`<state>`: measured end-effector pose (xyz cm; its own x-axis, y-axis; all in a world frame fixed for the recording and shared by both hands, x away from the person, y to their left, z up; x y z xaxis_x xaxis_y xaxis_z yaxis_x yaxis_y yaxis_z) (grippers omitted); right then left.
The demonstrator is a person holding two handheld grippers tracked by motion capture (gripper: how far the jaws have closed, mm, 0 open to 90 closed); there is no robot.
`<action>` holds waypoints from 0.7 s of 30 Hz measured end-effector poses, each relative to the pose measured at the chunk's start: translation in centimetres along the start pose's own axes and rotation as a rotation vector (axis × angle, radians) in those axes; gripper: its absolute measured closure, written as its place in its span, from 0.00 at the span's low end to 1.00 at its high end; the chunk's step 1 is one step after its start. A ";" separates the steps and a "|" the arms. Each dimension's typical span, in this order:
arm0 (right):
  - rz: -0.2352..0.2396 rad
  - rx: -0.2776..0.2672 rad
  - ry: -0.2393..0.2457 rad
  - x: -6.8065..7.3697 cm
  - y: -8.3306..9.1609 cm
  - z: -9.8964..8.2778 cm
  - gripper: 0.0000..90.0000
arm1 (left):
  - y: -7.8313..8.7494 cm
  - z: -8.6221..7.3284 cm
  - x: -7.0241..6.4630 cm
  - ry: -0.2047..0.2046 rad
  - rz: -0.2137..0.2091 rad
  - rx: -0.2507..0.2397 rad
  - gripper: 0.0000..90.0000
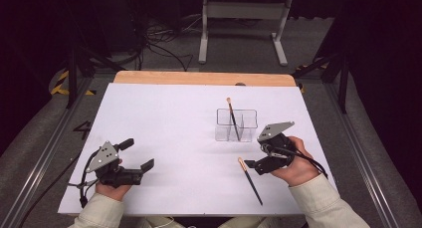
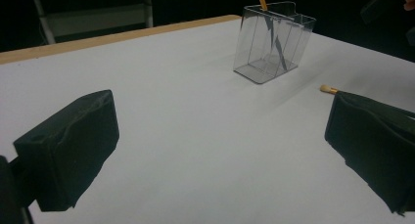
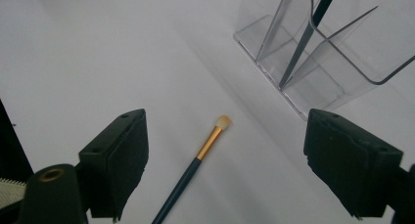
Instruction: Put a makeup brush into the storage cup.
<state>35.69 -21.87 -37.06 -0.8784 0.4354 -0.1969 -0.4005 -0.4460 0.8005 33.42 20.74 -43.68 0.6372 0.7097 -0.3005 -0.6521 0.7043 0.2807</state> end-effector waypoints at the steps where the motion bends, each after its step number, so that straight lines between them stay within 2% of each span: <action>1: 0.008 -0.001 0.006 0.1 -0.2 0.0 0.19 | 0.0 0.0 0.0 0.001 -0.001 0.000 0.00; 13: 0.034 0.073 -0.007 0.6 -1.8 -0.6 0.18 | -0.2 0.1 0.0 0.001 -0.006 -0.002 0.00; 21: 0.046 0.094 -0.016 0.9 -2.6 -1.1 0.18 | -0.1 0.1 0.0 0.001 -0.006 -0.001 0.00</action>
<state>35.60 -21.19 -39.96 -0.8909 0.4286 -0.1504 -0.3330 -0.3911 0.8580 33.53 20.65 -43.66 0.6411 0.7051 -0.3029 -0.6485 0.7088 0.2775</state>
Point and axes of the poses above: each handheld gripper's, and its own axes: y roughly backward along the jaws, z roughly out of its top, x roughly to its left, the point moved 2 cm from there along -y, roughly forward along the jaws, and after that the axes turned 13 degrees about y, right-handed, at the moved point
